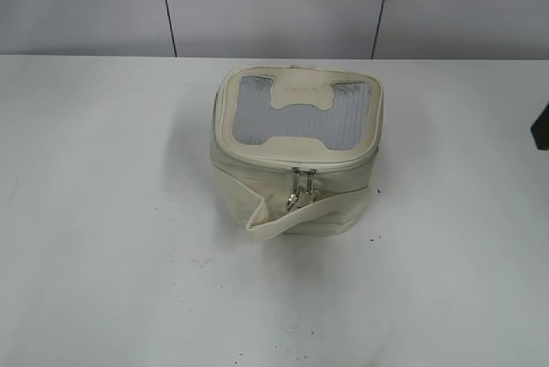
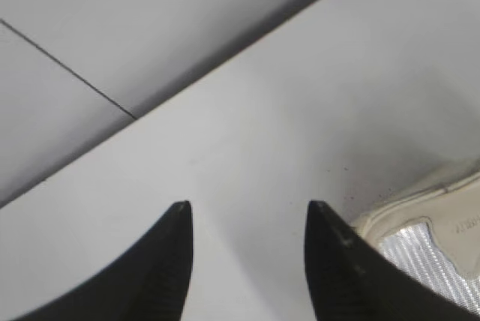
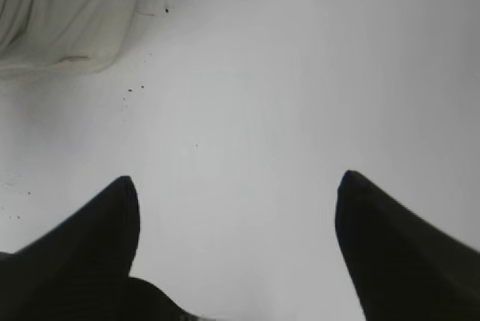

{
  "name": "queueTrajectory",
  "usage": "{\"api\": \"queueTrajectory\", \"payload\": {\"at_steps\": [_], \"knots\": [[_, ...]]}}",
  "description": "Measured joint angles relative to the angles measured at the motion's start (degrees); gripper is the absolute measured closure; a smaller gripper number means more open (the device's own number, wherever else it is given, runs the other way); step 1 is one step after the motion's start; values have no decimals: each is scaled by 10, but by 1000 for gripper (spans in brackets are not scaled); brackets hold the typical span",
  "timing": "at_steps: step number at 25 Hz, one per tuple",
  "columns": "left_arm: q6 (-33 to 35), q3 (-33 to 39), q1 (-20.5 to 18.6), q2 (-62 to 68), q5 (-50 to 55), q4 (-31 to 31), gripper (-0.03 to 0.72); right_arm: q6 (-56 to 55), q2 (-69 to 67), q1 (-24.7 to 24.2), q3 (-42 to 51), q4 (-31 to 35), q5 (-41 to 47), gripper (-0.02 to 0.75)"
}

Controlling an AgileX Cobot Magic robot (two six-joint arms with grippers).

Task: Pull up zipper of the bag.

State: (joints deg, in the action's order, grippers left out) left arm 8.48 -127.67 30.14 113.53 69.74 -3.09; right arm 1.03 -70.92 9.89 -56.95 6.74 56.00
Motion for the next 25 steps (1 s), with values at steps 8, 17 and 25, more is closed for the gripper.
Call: {"api": "queueTrajectory", "payload": {"at_steps": [8, 17, 25], "knots": [[-33, 109, 0, -189, -1, -35, 333, -20, 170, 0, 58, -32, 55, 143], [-75, 437, 0, -475, 0, -34, 335, -21, 370, 0, 197, -24, 9, 143], [-91, 750, 0, -758, -8, -12, 335, -21, 510, 0, 267, -23, 7, 143]]}}
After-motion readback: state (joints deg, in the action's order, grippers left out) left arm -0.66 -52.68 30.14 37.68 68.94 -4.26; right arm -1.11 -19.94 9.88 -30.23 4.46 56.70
